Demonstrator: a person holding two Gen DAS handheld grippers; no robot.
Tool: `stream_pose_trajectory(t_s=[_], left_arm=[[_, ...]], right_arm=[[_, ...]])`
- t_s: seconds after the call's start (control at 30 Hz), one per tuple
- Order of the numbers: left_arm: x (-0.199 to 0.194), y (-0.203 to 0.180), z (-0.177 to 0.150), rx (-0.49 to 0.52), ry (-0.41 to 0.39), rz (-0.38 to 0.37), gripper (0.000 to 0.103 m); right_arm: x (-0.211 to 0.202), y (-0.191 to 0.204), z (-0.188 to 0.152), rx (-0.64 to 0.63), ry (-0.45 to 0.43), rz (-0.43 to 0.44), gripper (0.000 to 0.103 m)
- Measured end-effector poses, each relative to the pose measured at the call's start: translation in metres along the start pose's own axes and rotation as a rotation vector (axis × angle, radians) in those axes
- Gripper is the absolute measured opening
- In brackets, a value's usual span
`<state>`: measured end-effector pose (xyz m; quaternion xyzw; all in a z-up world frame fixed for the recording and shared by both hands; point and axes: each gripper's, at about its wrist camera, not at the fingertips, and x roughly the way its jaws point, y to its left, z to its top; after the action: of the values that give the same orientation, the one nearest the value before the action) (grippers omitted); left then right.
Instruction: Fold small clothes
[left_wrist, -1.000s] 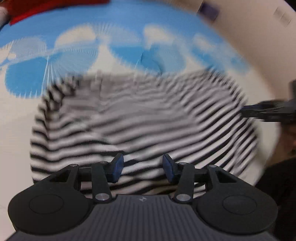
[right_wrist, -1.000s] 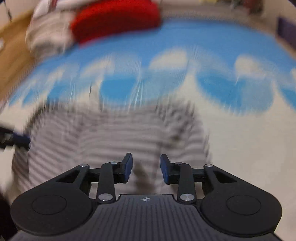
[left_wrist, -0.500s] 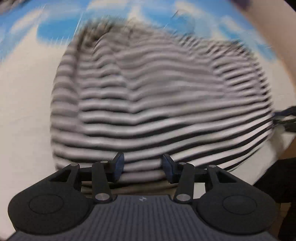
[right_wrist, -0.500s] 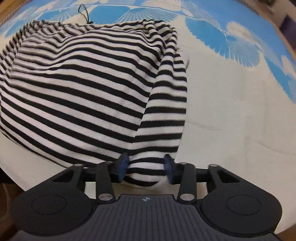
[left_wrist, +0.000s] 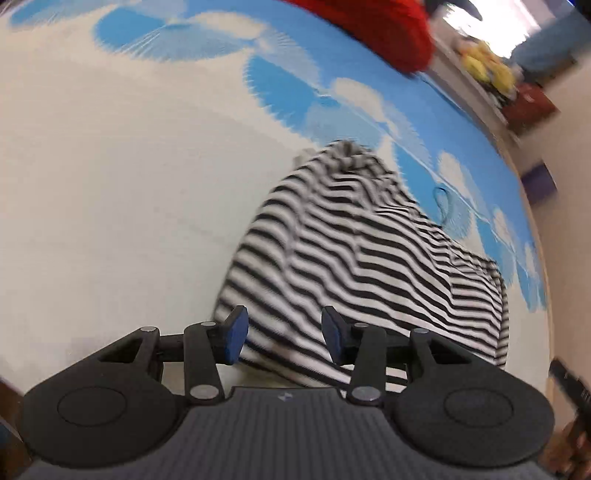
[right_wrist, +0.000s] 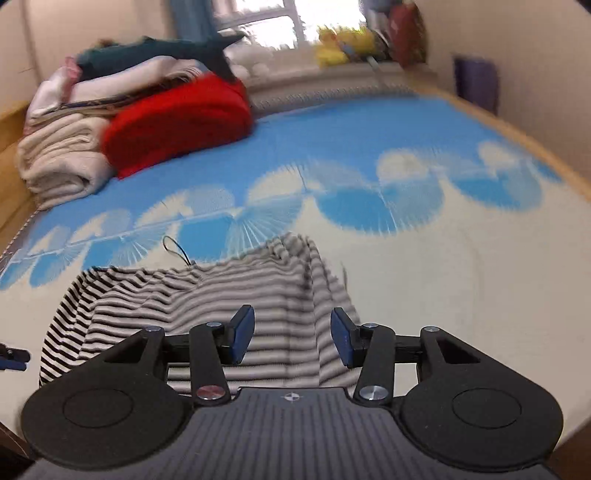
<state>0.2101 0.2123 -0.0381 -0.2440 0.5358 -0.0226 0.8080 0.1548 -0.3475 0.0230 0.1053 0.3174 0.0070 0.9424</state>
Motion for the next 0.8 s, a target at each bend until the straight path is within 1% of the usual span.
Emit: stream_pose_trajectory(t_s=[0.07,0.1,0.2,0.4,0.47,0.8], left_arm=[[0.006,0.005,0.001,-0.034,0.038,0.015,0.048],[0.009,0.005,0.000,-0.043,0.059,0.015,0.048],[0.016,0.005,-0.005,-0.071,0.117,0.030,0.048],[0.049,0.018,-0.008,-0.214,0.211,0.088,0.049],[0.054,0.021,-0.007,-0.251,0.214,0.090,0.050],[0.064,0.021,0.000,-0.358,0.143,0.107,0.051]], right_arm=[[0.005,0.005,0.000,-0.025,0.006,-0.027,0.048],[0.003,0.006,-0.001,-0.028,-0.001,-0.022,0.048],[0.008,0.009,-0.007,-0.061,0.025,-0.022,0.048],[0.008,0.009,-0.008,-0.122,0.024,-0.030,0.048],[0.006,0.005,-0.009,-0.120,0.021,-0.031,0.048],[0.003,-0.014,-0.008,-0.063,0.023,-0.053,0.048]])
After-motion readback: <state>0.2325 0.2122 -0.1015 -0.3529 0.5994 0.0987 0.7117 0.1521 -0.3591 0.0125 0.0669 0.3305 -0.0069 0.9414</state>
